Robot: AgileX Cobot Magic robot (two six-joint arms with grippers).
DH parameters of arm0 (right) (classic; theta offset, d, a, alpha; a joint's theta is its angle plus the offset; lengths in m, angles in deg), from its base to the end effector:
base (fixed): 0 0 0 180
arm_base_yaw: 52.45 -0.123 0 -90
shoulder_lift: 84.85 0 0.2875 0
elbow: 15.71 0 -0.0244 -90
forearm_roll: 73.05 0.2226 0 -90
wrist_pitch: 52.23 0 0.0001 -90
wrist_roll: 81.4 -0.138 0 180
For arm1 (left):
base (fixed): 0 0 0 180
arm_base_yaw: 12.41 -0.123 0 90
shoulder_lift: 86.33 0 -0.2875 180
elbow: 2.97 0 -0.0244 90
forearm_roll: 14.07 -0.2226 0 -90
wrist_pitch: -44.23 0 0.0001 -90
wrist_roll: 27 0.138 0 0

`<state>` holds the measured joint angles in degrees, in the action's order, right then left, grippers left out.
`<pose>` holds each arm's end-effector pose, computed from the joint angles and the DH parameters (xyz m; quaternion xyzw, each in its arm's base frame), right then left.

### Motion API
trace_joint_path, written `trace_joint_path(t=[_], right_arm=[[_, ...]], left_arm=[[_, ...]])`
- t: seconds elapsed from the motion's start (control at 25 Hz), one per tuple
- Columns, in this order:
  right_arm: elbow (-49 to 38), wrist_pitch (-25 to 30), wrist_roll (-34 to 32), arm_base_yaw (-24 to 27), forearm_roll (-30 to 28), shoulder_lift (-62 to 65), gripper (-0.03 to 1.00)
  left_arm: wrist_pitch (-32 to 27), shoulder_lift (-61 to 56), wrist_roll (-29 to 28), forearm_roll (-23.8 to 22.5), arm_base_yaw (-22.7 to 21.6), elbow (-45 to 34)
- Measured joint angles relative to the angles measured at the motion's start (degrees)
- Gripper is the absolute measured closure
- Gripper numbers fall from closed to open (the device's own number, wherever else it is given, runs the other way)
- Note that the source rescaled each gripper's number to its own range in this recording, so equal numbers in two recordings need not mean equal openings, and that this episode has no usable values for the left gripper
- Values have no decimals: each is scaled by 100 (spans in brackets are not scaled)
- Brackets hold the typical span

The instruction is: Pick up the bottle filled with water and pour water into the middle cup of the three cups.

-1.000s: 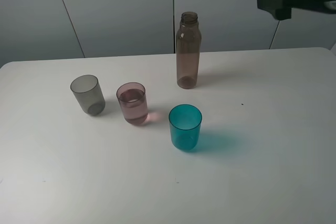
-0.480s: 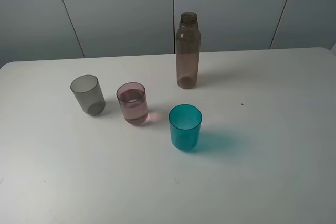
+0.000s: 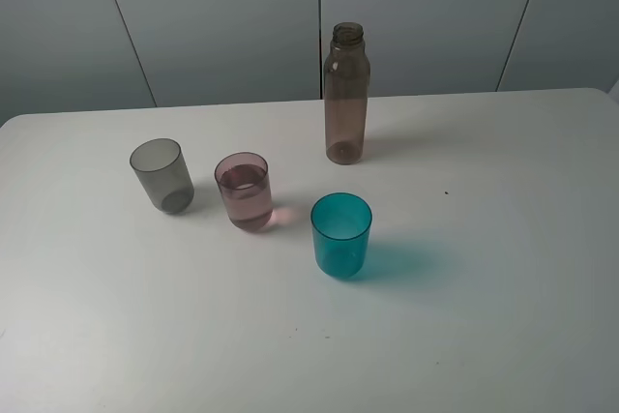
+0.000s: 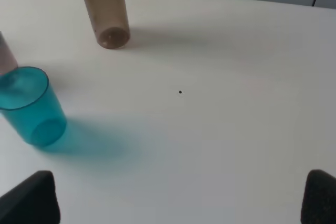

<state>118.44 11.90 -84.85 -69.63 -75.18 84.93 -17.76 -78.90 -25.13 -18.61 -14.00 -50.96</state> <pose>0.0083 -0.0023 0.2491 -0.1023 0.8607 0.0710 0.4937 0.0063 0.0098 0.2433 -0.0002 0.8538 0.0552 0.5176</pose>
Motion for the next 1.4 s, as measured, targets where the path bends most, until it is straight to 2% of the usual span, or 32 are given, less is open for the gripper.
trace_joint_path(t=[0.68,0.8,1.04,1.4], right_arm=[[-205,-129,-9,14,174,251,-3],[-205,-129,-32,277,162,251,-3],[-205,-129,-9,1470,167,251,-3],[-205,-129,13,1567,177,251,-3]], left_arm=[[0,0,0,0,0,0],[0,0,0,0,0,0],[0,0,0,0,0,0],[0,0,0,0,0,0]])
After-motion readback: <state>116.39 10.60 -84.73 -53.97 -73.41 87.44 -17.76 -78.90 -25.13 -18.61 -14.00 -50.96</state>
